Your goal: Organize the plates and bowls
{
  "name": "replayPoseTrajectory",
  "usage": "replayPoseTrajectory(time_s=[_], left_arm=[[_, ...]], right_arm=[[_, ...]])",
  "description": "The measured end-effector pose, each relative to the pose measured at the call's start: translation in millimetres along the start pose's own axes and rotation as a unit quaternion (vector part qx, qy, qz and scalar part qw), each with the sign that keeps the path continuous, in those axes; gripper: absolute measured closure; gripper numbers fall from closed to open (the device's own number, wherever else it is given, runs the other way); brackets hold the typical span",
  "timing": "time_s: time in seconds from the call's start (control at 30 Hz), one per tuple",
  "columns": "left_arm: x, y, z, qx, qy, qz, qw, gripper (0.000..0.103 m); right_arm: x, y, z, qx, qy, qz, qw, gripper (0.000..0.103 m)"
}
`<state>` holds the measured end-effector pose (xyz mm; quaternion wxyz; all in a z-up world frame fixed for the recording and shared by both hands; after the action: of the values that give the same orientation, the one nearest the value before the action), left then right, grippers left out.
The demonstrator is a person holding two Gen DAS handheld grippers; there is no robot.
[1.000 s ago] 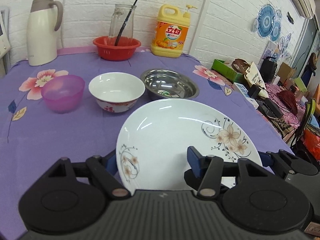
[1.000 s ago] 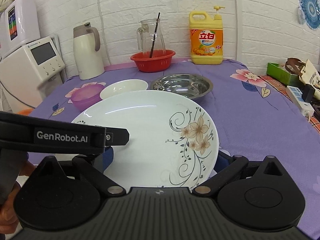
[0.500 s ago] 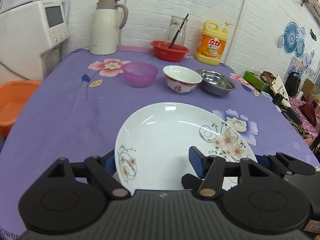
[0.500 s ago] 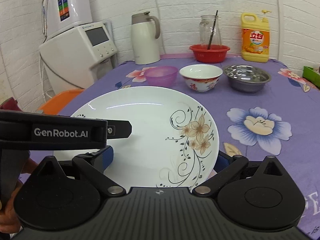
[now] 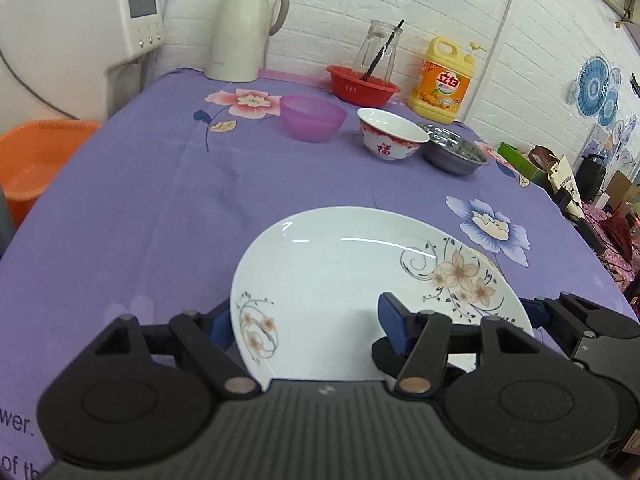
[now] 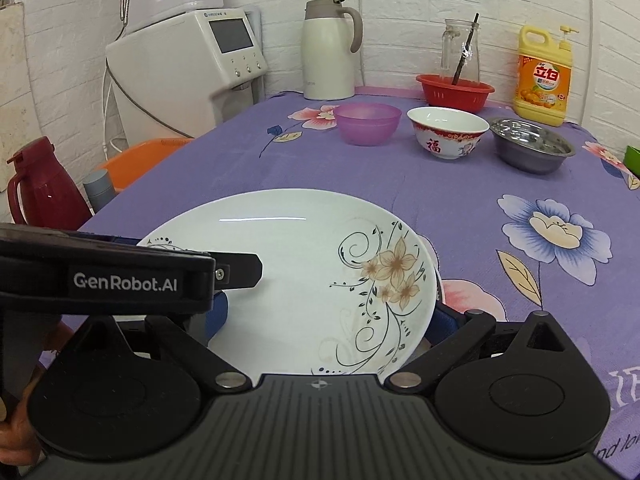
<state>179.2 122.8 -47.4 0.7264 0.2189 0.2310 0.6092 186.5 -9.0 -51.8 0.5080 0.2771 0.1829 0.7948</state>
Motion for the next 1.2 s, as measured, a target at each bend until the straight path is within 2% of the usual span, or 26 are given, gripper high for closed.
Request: replayPoseTrajectory(time_s=[0.37, 0.47, 0.6, 0.7, 0.8, 0.93, 1.03, 1.17, 1.2], left_arm=[[1, -4, 2, 0.001, -0.004, 0.000, 1.0000, 0.041], [2, -4, 2, -0.001, -0.002, -0.003, 1.0000, 0.041], [3, -5, 4, 0.000, 0.005, -0.006, 1.0000, 0.040], [4, -3, 6, -0.003, 0.004, 0.002, 1.0000, 0.040], [6, 2, 7, -0.006, 0.011, -0.004, 0.9999, 0.039], [2, 9, 16, -0.023, -0.005, 0.014, 0.9996, 0.037], [3, 12, 25, -0.034, -0.008, 0.021, 0.9992, 0.036], [1, 21, 35, -0.051, -0.001, 0.008, 0.9987, 0.036], [0, 22, 37, -0.053, -0.004, 0.010, 0.9985, 0.035]], right_arm=[[-1, 1, 1, -0.005, 0.006, -0.002, 1.000, 0.000], [4, -2, 0, 0.000, 0.026, -0.012, 1.000, 0.000], [-1, 2, 4, -0.008, 0.010, -0.011, 1.000, 0.000], [6, -3, 0, -0.002, 0.039, -0.026, 0.999, 0.000], [-1, -3, 3, 0.004, 0.015, -0.009, 1.000, 0.000], [-8, 3, 7, -0.009, -0.022, 0.000, 1.000, 0.000], [4, -2, 2, 0.003, 0.028, -0.015, 1.000, 0.000], [-14, 7, 11, -0.019, -0.036, 0.011, 0.999, 0.000], [-18, 9, 14, -0.025, -0.041, -0.001, 0.999, 0.000]])
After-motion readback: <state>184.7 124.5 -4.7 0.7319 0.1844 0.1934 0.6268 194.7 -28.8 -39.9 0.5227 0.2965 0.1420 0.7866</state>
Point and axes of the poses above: each gripper's, at about its wrist camera, not at the fingertips, and y roughly against the way its jaws point, x to its left, z to its top, the point moved 5 cm from there along -y, roughly the way its jaws point, and after that the axes turned 13 degrees about -y, right-handed, at the moved point
